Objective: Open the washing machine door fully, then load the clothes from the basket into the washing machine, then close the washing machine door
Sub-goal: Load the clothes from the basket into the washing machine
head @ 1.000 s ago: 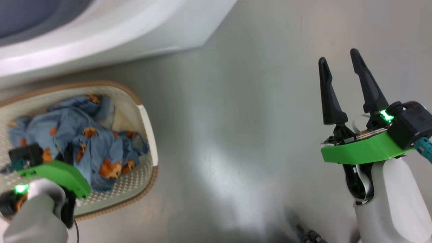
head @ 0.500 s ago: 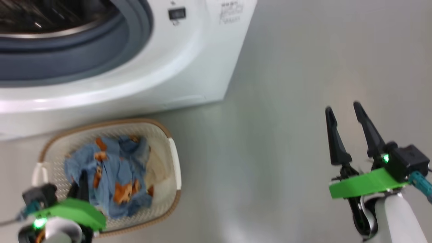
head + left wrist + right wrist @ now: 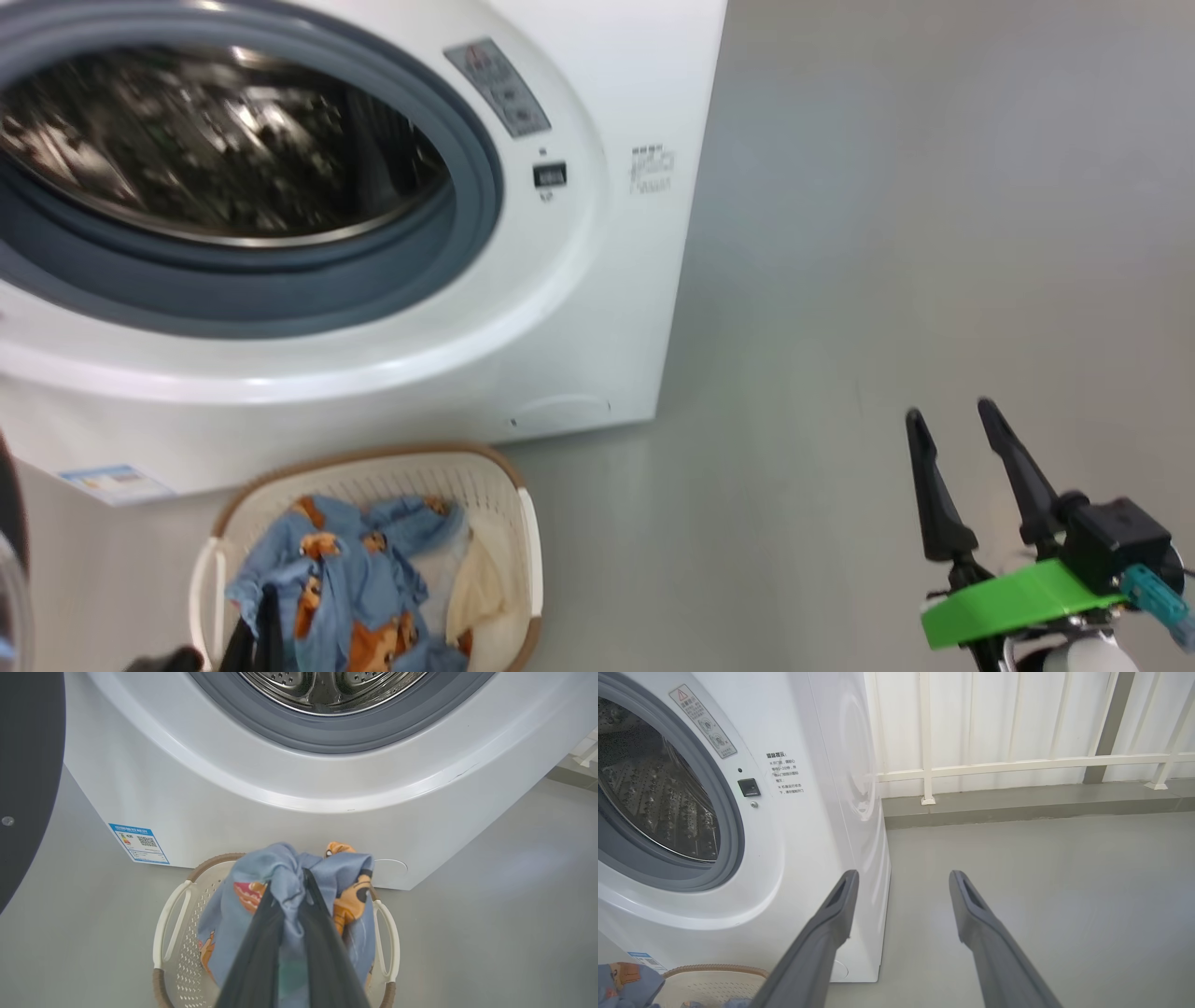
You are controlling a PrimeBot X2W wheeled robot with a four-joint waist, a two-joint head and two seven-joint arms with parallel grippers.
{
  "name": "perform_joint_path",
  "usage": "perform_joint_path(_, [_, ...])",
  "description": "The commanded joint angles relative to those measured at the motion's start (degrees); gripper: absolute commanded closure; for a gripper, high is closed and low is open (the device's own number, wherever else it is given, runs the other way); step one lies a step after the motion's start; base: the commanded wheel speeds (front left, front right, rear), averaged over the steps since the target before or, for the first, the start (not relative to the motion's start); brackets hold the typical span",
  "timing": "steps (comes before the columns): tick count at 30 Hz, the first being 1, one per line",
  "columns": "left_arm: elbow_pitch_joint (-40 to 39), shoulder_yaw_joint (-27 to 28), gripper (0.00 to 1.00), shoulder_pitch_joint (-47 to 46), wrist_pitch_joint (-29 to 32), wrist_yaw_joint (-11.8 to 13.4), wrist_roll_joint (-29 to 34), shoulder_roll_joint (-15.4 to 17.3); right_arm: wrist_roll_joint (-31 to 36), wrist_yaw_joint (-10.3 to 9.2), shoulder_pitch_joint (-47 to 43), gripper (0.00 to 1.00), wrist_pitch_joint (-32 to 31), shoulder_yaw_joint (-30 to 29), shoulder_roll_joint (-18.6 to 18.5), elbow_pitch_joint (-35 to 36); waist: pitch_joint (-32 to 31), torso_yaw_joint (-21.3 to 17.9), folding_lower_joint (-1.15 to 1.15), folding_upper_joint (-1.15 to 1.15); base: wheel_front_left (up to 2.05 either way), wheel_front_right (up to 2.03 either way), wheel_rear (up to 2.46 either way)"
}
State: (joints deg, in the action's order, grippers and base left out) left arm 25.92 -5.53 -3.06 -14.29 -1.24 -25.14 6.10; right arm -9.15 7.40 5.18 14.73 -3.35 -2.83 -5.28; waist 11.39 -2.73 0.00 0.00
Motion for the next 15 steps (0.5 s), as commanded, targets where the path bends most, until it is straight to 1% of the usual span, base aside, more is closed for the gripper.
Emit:
perform_joint_path(1, [-3.0, 2.6, 1.00, 1.4, -0.7, 0.4, 1.4, 0.2, 1.0, 0.09, -1.1, 0.00, 0.3, 0.7, 0.0, 1.2, -5.7, 1.2, 0.00, 0.00, 0.00, 0.00, 0.00])
perform_joint_path(10, [-10.4, 4.7, 1.00, 6.1, -0.7, -0.1, 5.3, -1.7, 2.3, 0.09, -4.8, 0.00, 0.3, -0.6, 0.0, 0.2, -10.6, 2.9, 0.00, 0.00, 0.00, 0.00, 0.00])
perform_joint_path(15, [-13.7, 5.4, 1.00, 8.6, -0.7, 0.2, 6.8, -2.3, 2.3, 0.09, -6.5, 0.00, 0.3, -1.6, 0.0, -0.5, -13.2, 3.7, 0.00, 0.00, 0.00, 0.00, 0.00])
